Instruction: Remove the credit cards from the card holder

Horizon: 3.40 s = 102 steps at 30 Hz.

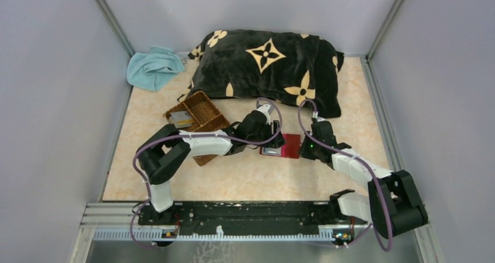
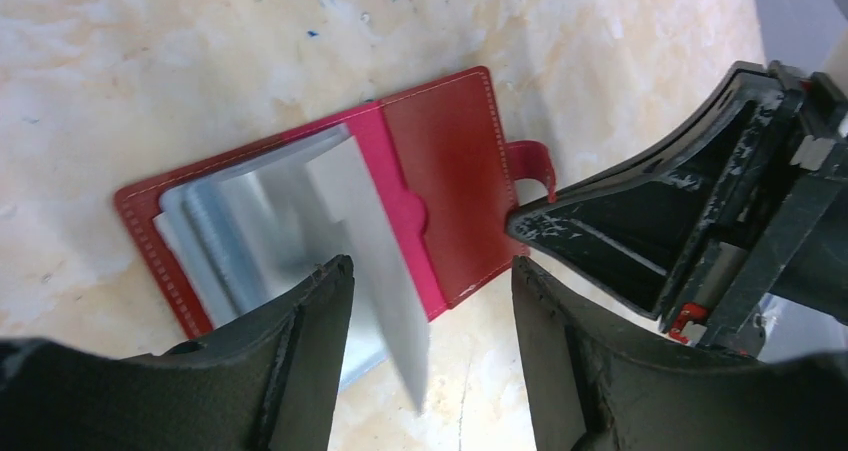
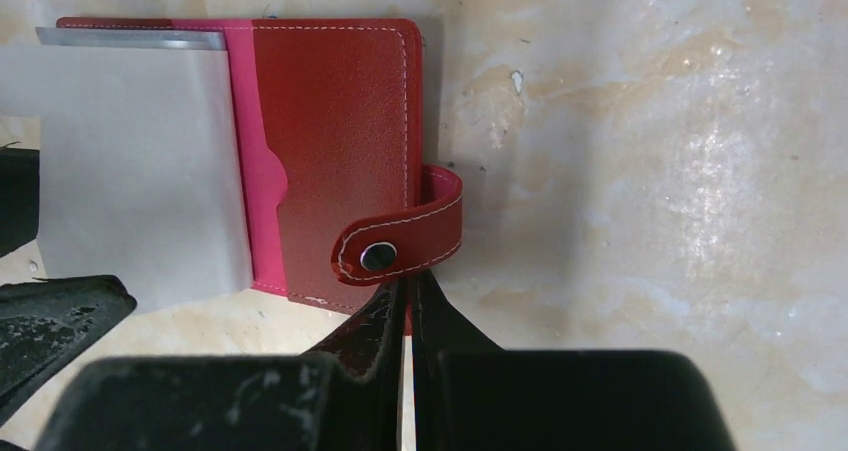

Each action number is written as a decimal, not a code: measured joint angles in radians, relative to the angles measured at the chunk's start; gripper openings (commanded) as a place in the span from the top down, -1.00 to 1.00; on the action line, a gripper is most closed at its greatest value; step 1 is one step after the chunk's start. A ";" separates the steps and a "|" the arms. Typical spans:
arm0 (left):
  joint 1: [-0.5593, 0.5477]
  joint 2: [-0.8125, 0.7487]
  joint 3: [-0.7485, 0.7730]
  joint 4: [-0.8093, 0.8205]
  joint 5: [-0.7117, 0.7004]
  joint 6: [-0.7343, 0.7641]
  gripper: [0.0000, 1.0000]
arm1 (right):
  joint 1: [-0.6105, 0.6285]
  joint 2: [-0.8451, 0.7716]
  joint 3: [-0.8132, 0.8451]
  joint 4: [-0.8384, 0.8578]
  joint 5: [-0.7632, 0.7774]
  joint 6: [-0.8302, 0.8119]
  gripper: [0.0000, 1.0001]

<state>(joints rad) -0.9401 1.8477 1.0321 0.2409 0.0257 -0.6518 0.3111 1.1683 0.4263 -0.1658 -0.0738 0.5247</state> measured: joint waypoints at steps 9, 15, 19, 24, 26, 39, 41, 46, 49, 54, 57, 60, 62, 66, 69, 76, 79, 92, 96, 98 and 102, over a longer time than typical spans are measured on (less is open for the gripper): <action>0.000 0.029 0.003 0.089 0.108 -0.016 0.30 | 0.000 -0.025 0.013 -0.009 -0.013 -0.009 -0.11; 0.000 0.038 0.002 0.172 0.172 -0.050 -0.38 | -0.002 -0.220 0.013 -0.095 0.000 0.000 -0.12; 0.000 0.074 0.003 0.207 0.201 -0.069 -0.45 | -0.002 -0.311 0.013 -0.145 0.014 0.011 -0.05; -0.001 0.135 0.003 0.213 0.223 -0.079 -0.76 | -0.002 -0.385 0.013 -0.206 0.043 0.036 0.57; -0.001 0.144 0.003 0.231 0.239 -0.087 -0.98 | -0.002 -0.410 0.015 -0.213 0.051 0.050 0.86; -0.014 0.144 0.001 0.261 0.256 -0.120 -0.87 | -0.002 -0.332 0.021 -0.134 -0.043 0.091 1.00; -0.016 0.143 -0.007 0.266 0.256 -0.126 -0.87 | -0.002 -0.309 0.018 -0.101 -0.061 0.094 1.00; -0.020 0.132 -0.029 0.283 0.260 -0.134 -0.82 | -0.002 -0.235 -0.015 0.003 -0.085 0.105 1.00; -0.027 0.131 -0.033 0.282 0.264 -0.132 -0.81 | -0.006 -0.200 -0.038 0.041 -0.089 0.110 1.00; -0.049 0.119 -0.043 0.278 0.263 -0.114 -0.83 | -0.007 -0.095 -0.039 0.103 -0.105 0.111 1.00; -0.064 0.089 -0.054 0.264 0.253 -0.096 -0.84 | -0.006 -0.049 -0.039 0.121 -0.123 0.108 1.00; -0.070 0.032 -0.078 0.222 0.211 -0.068 -0.88 | -0.006 -0.033 -0.039 0.124 -0.137 0.105 1.00; -0.071 -0.030 -0.104 0.203 0.181 -0.039 -0.89 | -0.006 -0.027 -0.039 0.124 -0.136 0.104 1.00; -0.079 -0.171 -0.155 0.193 0.101 0.021 -0.85 | -0.006 -0.027 -0.039 0.120 -0.129 0.093 1.00; -0.073 -0.231 -0.181 0.185 0.043 0.060 -0.84 | -0.006 -0.028 -0.040 0.113 -0.112 0.085 1.00; -0.029 -0.195 -0.200 0.151 -0.006 0.126 -0.82 | -0.006 -0.031 -0.040 0.112 -0.099 0.084 1.00; -0.027 -0.150 -0.185 0.119 -0.012 0.153 -0.82 | -0.006 -0.031 -0.040 0.112 -0.100 0.084 1.00; -0.027 -0.062 -0.138 0.092 0.042 0.175 -0.82 | -0.006 -0.045 -0.040 0.094 -0.088 0.084 1.00; -0.027 -0.058 -0.138 0.101 0.062 0.167 -0.82 | -0.006 -0.045 -0.040 0.093 -0.087 0.084 1.00; -0.027 -0.051 -0.138 0.111 0.074 0.158 -0.82 | -0.006 -0.045 -0.040 0.093 -0.087 0.084 1.00; -0.026 -0.048 -0.145 0.148 0.106 0.138 -0.82 | -0.006 -0.047 -0.040 0.092 -0.088 0.084 1.00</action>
<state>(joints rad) -0.9661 1.7992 0.8867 0.3889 0.1322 -0.5140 0.3046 1.1210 0.3859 -0.0742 -0.1616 0.6090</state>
